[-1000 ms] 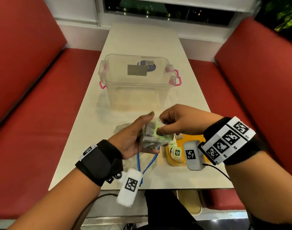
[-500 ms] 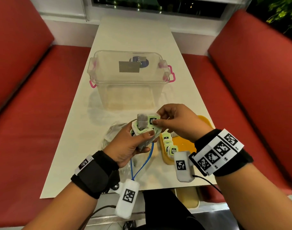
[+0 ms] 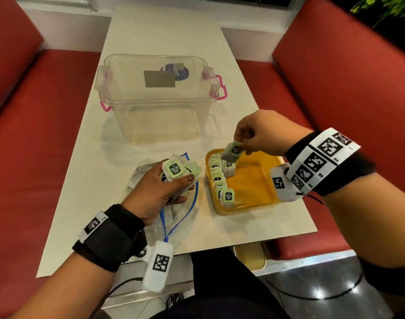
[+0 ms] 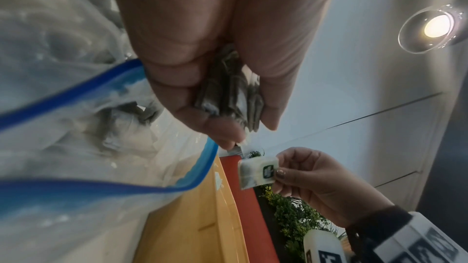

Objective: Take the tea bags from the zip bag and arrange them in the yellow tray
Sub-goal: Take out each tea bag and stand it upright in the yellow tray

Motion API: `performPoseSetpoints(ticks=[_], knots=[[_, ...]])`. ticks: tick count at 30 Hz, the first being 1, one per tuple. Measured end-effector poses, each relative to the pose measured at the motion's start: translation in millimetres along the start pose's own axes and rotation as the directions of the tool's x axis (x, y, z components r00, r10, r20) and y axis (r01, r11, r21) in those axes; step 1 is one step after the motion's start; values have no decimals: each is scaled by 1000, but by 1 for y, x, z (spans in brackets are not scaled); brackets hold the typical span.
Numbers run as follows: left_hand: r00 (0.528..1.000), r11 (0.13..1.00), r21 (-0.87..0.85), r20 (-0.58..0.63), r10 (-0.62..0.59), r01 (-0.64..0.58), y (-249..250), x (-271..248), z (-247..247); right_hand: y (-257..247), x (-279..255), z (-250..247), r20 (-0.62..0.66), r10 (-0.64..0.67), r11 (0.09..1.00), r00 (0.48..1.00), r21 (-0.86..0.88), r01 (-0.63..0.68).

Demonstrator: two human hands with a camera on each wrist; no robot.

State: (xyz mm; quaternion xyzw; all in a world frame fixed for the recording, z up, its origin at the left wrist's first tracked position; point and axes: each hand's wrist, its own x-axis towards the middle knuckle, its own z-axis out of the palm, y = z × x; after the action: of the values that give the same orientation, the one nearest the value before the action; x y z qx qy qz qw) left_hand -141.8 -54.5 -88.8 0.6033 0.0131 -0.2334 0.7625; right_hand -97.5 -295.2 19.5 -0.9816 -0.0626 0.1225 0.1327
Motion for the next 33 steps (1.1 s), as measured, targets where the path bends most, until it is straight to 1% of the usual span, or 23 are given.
performPoseSetpoints(ticks=[2,5,8,11,17,29,31,33], knots=[[1000,1000,17,-1,5,-5,-1,-1,0,6,8,6,69,33,994,997,-109,-25],[1000,999,41,3,19,-19,-2,-1,0,11,20,22,152,90,980,984,-188,-60],[1000,998,50,6,22,-22,-2,-2,1,11,28,36,193,96,964,976,-261,-43],[1000,999,50,3,17,-17,-3,-4,1,10,34,48,205,100,956,974,-291,-37],[1000,999,49,-2,11,-11,-4,-5,1,8,42,55,186,96,957,978,-287,-40],[1000,998,61,6,11,-12,-6,-4,1,12,41,53,114,130,964,985,-248,-99],[1000,998,56,8,14,-14,-5,-4,2,10,37,46,79,105,972,991,-217,-86],[1000,998,53,6,22,-22,-5,-3,3,3,30,37,21,33,988,999,-151,-30]])
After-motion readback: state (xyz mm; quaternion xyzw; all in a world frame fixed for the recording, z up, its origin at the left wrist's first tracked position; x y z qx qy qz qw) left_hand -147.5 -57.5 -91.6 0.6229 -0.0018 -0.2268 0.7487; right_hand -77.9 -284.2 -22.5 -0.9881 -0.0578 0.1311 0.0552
